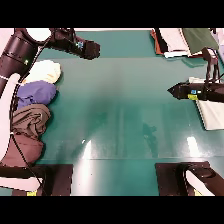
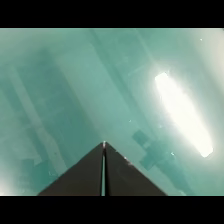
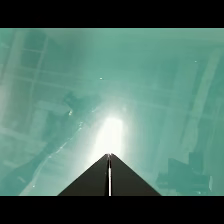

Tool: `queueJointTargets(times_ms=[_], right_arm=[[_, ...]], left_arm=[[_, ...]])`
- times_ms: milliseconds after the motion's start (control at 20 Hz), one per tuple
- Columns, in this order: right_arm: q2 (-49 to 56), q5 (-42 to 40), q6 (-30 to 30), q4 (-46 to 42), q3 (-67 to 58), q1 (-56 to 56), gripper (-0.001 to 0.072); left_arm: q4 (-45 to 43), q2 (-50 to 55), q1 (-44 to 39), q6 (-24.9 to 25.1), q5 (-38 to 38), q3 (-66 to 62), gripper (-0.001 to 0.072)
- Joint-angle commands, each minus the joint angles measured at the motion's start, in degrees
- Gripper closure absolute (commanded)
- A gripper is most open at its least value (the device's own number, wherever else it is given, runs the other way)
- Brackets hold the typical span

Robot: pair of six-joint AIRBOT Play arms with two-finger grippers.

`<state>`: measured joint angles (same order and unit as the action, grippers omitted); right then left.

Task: Fold the shirts.

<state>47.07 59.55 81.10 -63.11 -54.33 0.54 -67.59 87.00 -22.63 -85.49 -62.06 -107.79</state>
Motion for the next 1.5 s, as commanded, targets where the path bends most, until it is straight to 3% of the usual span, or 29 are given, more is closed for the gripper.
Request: queueJointTargets(times_ms=[0, 600, 700, 750, 800, 850, 950, 1100, 1450], right_arm=[[0.0, 0.0, 0.0, 0.1, 0.0, 0.3, 0.0694], [0.0, -0.1, 0.0, 0.1, 0.0, 0.3, 0.0693], [0.0, -0.1, 0.0, 0.1, 0.0, 0.3, 0.0693], [0.0, -0.1, 0.0, 0.1, 0.0, 0.3, 0.0694], [0.0, -0.1, 0.0, 0.1, 0.0, 0.3, 0.0694], [0.0, -0.1, 0.0, 0.1, 0.0, 0.3, 0.0694], [0.0, -0.2, 0.0, 0.0, 0.0, 0.3, 0.0693], [0.0, -0.7, 0.0, 0.0, 0.0, 0.3, 0.0694], [0.0, -1.0, 0.0, 0.0, 0.0, 0.3, 0.0694]], left_arm=[[0.0, 0.0, 0.0, 0.0, 0.1, 0.0, 0.0680], [1.4, 0.0, 0.0, 0.1, 0.9, 0.0, 0.0680], [-2.0, 0.0, 0.3, 4.7, 5.4, 0.0, 0.0677], [-8.5, 0.0, 0.7, 5.6, 6.8, 0.0, 0.0492], [-17.1, 0.3, 1.6, 3.1, 7.5, 0.0, 0.0226], [-24.8, 0.6, 3.0, -0.9, 7.6, 0.0, 0.0186], [-33.3, 2.3, 8.1, -5.8, 6.8, 0.0, 0.0186], [-33.4, 7.2, 17.8, -10.3, 4.1, 0.1, 0.0186], [-29.5, 19.7, 26.9, -10.5, 5.7, 0.1, 0.0186]])
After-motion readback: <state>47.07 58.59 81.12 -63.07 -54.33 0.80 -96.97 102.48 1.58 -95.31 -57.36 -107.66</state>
